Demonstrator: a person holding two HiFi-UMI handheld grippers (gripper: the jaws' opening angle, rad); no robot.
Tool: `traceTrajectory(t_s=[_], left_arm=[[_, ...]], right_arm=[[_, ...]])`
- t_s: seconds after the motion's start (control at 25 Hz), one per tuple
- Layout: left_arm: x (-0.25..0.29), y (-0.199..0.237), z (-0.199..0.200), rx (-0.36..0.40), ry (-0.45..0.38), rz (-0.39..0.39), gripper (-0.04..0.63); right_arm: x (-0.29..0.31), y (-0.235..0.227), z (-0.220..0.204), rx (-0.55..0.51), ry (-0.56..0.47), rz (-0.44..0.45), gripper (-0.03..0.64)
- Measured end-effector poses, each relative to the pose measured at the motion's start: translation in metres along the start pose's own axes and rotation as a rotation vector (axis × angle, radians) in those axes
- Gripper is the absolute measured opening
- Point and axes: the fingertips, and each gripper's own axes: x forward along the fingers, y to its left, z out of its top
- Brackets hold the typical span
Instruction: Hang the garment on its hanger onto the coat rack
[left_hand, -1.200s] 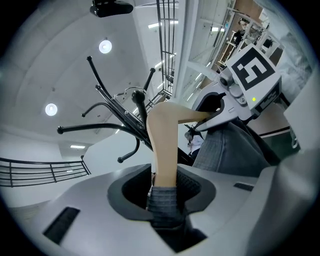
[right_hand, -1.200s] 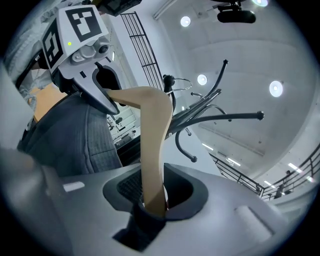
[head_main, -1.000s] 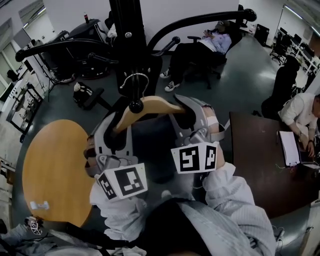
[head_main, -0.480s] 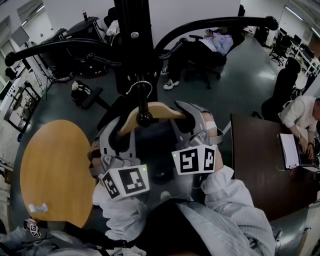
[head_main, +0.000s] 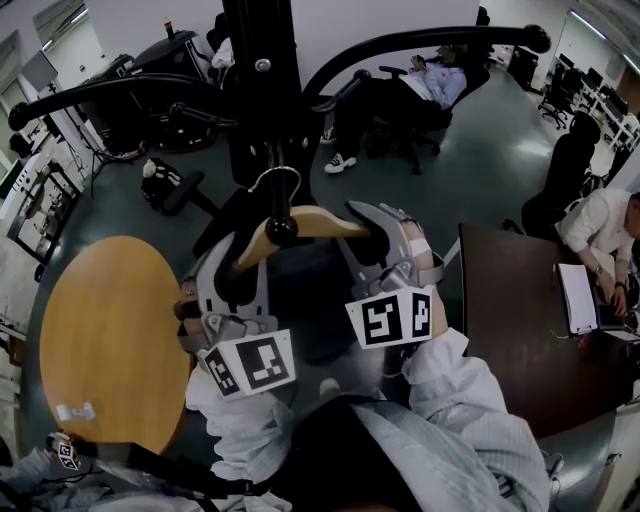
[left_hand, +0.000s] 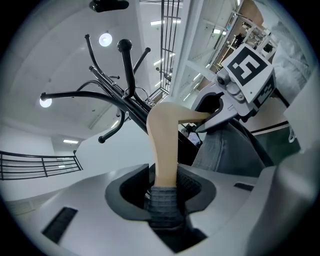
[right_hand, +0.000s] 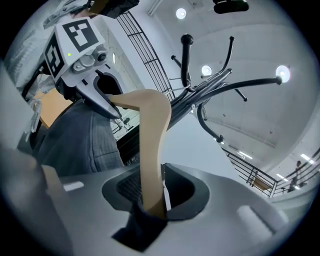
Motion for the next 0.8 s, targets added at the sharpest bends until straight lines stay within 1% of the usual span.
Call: traceTrajectory(t_s=[0.12,0.24,0.36,0.48,0.56,0.68,0.8], left_arm=[[-0.003,0.006,0.006,0.034,-0.020,0.012,0.131],[-0.014,0.003,0.012,0.058,-0.050,0.009,0.158],[-0.029,-0.002,0.018,0.053,-0.070,-0.009,0.178],[-0.048,-0.008,0.029,0.034,-0.103,-0.022,0.178],[-0.063,-0.009,0.037,0.026,-0.116,-0.010,0.178],[-0.087,-0.008,0.048,-0.025,-0.135,0.028,0.178],[-0.112,-0.012,0.057,-0.112,-0.167,0.086,0.178]], right_arm=[[-0.005,-0.001,0.009,-0.009,-0.052,0.050,0.111],[-0.021,0.002,0.015,-0.031,-0.097,0.089,0.137],[-0.037,0.006,0.022,-0.047,-0.127,0.119,0.164],[-0.057,0.010,0.033,-0.019,-0.173,0.138,0.164],[-0.072,0.010,0.042,-0.008,-0.188,0.128,0.164],[-0.093,0.014,0.053,0.026,-0.197,0.121,0.164],[-0.115,0.025,0.061,0.102,-0.205,0.145,0.163]])
